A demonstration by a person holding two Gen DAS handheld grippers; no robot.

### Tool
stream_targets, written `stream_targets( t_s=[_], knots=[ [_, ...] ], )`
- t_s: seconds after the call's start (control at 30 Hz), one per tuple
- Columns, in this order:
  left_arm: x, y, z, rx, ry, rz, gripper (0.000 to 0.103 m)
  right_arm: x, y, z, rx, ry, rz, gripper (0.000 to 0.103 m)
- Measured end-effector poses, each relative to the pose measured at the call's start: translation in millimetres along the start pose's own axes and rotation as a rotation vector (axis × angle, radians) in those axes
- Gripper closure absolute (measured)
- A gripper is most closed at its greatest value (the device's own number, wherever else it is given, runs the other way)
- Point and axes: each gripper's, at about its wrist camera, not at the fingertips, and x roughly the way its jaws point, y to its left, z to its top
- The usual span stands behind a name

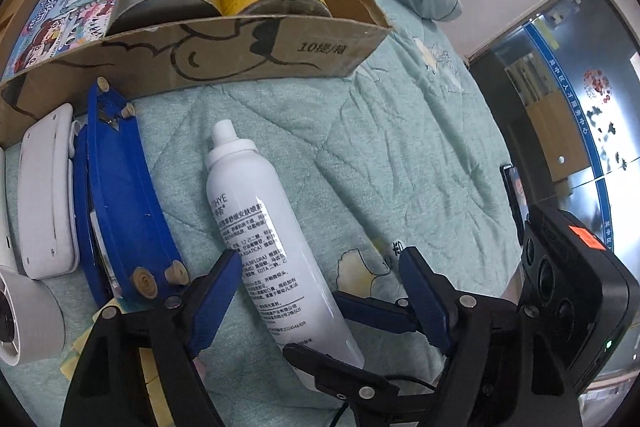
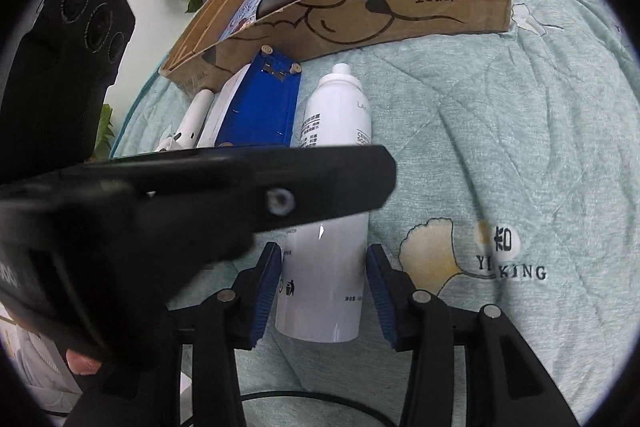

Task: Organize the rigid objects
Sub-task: 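Lift the spray bottle upright with the right tool and carry it over the box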

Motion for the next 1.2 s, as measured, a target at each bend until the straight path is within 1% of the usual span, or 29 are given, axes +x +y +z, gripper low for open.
stream_targets(
  t_s=[0.1, 0.23, 0.33, 0.4, 0.47, 0.53, 0.6, 0.63, 0.67, 0.8, 1.07, 1.2],
  knots=[
    [3, -2, 1, -0.004, 0.010, 0.011, 0.024, -1, 0, -3, 0.012, -0.023, -0.001, 0.060],
    [6, -6, 3, -0.011, 0.019, 0.016, 0.027, -1, -11, -2, 0.057, -0.034, 0.036, 0.060],
    [10, -8, 4, -0.012, 0.035, 0.023, 0.033, -2, -24, -1, 0.112, -0.035, 0.079, 0.060],
    [15, -8, 6, -0.032, 0.045, 0.003, 0.033, -3, -34, -1, 0.157, -0.034, 0.106, 0.060],
    [19, -8, 8, -0.038, 0.053, -0.003, 0.040, -5, -42, -1, 0.181, -0.036, 0.123, 0.060],
    [24, -9, 10, -0.041, 0.060, 0.002, 0.044, -10, -43, -3, 0.174, -0.043, 0.109, 0.060],
    [27, -8, 11, -0.043, 0.065, 0.016, 0.051, -12, -43, -3, 0.158, -0.045, 0.091, 0.060],
    [29, -6, 11, -0.048, 0.066, 0.022, 0.057, -12, -42, -2, 0.148, -0.044, 0.081, 0.060],
    [30, -4, 11, -0.056, 0.067, 0.024, 0.060, -12, -41, -1, 0.135, -0.043, 0.071, 0.060],
    [29, 8, 9, -0.094, 0.046, -0.018, 0.060, -10, -35, 3, 0.092, -0.032, 0.043, 0.059],
    [24, 14, 10, -0.103, 0.004, -0.022, 0.062, -1, -26, 14, 0.048, -0.011, 0.003, 0.059],
    [23, 16, 11, -0.109, -0.006, -0.019, 0.062, 7, -15, 20, -0.006, 0.015, -0.061, 0.057]
  ],
)
